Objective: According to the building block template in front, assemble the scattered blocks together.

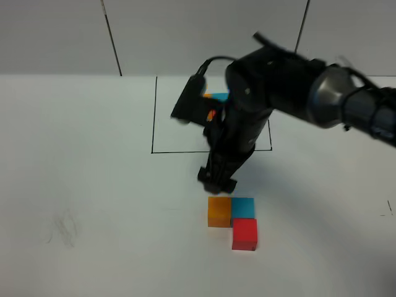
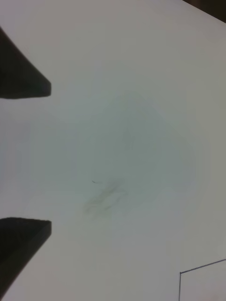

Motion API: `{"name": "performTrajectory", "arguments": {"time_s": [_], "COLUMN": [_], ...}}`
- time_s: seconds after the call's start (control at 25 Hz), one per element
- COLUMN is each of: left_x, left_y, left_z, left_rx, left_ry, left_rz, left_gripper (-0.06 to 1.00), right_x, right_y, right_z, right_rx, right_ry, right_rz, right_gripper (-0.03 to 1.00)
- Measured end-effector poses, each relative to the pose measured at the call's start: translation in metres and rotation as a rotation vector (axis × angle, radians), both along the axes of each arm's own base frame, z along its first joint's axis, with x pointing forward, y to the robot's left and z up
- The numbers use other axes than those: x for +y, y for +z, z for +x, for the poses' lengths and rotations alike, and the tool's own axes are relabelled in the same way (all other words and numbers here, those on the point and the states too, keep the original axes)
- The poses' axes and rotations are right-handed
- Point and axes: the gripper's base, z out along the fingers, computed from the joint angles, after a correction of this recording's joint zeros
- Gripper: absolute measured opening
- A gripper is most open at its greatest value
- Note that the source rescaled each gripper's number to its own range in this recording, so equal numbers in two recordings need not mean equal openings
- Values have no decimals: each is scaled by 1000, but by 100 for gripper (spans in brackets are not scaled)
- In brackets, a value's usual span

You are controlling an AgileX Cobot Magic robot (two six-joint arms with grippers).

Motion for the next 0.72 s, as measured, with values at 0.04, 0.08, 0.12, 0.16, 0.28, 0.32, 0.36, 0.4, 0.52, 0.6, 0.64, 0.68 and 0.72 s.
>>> {"name": "performTrajectory", "arguments": {"time_s": [0.04,0.08,0.12,0.16,0.28,0.32,0.36,0.4,0.52,0.6,0.64,0.68,0.72], "left_x": [0,0,0,0,0,0,0,0,0,0,0,0,0], "left_y": [0,0,0,0,0,0,0,0,0,0,0,0,0], "left_z": [0,0,0,0,0,0,0,0,0,0,0,0,0], "left_rx": [0,0,0,0,0,0,0,0,0,0,0,0,0], "left_ry": [0,0,0,0,0,0,0,0,0,0,0,0,0], "left_rz": [0,0,0,0,0,0,0,0,0,0,0,0,0], "left_gripper": [22,22,22,22,22,22,22,22,22,22,22,22,22], "right_x": [-17,-36,-60,-85,-158,-181,-200,-220,-267,-286,-290,-294,-295], "right_y": [13,28,42,56,89,97,106,115,140,159,168,177,184], "right_z": [6,10,15,19,20,16,10,2,-26,-48,-64,-82,-103], "right_rx": [-25,-55,-86,-115,-179,-185,-188,-188,-198,-251,-282,-312,-340], "right_ry": [-58,-113,-179,-243,-416,-472,-515,-567,-706,-786,-815,-843,-865], "right_rz": [9,18,19,16,-27,-47,-66,-87,-128,-118,-108,-103,-99], "right_gripper": [90,90,90,90,90,90,90,90,90,90,90,90,90]}}
